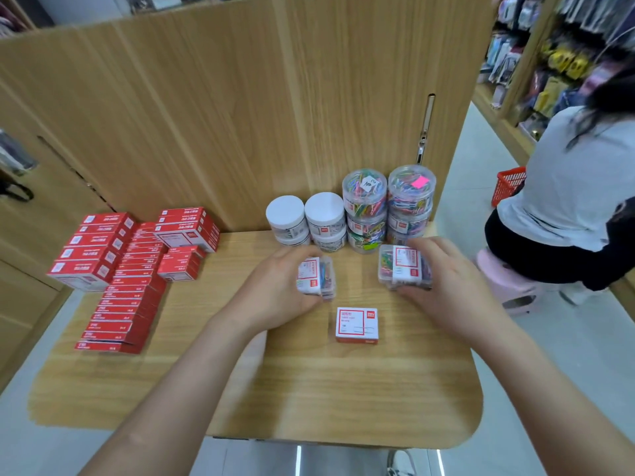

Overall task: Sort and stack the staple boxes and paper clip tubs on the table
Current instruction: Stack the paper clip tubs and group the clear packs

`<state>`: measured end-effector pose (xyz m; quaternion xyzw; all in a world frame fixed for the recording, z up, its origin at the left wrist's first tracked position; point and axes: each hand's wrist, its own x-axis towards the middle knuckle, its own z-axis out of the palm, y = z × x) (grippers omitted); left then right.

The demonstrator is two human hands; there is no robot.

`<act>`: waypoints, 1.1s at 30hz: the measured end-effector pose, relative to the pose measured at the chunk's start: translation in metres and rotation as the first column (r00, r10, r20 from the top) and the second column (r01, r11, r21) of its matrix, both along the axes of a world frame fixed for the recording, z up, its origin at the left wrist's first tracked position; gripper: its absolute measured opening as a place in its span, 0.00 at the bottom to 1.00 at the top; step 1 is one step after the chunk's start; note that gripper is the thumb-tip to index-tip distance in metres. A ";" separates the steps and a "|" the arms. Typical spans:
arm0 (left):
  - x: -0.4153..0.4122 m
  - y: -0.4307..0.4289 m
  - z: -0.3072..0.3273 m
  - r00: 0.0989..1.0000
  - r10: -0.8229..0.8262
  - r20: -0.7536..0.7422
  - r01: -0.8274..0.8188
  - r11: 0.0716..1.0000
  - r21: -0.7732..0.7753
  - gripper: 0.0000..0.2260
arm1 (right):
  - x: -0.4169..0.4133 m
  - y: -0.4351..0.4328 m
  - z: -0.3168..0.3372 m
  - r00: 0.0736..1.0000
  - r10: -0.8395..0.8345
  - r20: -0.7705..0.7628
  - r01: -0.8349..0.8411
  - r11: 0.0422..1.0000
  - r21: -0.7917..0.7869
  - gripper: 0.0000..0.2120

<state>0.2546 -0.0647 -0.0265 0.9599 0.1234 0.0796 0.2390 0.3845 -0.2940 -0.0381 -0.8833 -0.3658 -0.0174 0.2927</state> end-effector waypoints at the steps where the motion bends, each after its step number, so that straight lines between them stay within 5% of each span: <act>1: 0.005 -0.004 -0.002 1.000 -0.009 0.017 0.010 1.000 -0.009 0.31 | -0.001 0.003 0.001 1.000 0.018 -0.015 -0.018 1.000 0.005 0.30; 8: 0.017 -0.023 -0.014 0.978 0.017 0.210 -0.003 0.998 -0.067 0.34 | -0.005 0.016 -0.007 0.998 0.027 -0.049 -0.022 0.994 0.104 0.34; 12: 0.013 -0.026 -0.020 0.947 0.108 0.303 -0.097 0.994 -0.053 0.28 | -0.005 0.013 -0.013 1.000 0.007 0.013 -0.009 0.988 0.157 0.28; 20: 0.023 -0.033 -0.023 0.923 0.117 0.366 -0.100 0.993 -0.065 0.25 | 0.000 0.011 -0.022 0.990 -0.038 0.135 0.005 0.973 0.233 0.24; 33: 0.030 -0.034 -0.024 0.925 0.116 0.363 -0.128 0.992 0.009 0.26 | 0.011 0.001 -0.023 1.000 -0.005 -0.001 0.005 0.970 0.244 0.24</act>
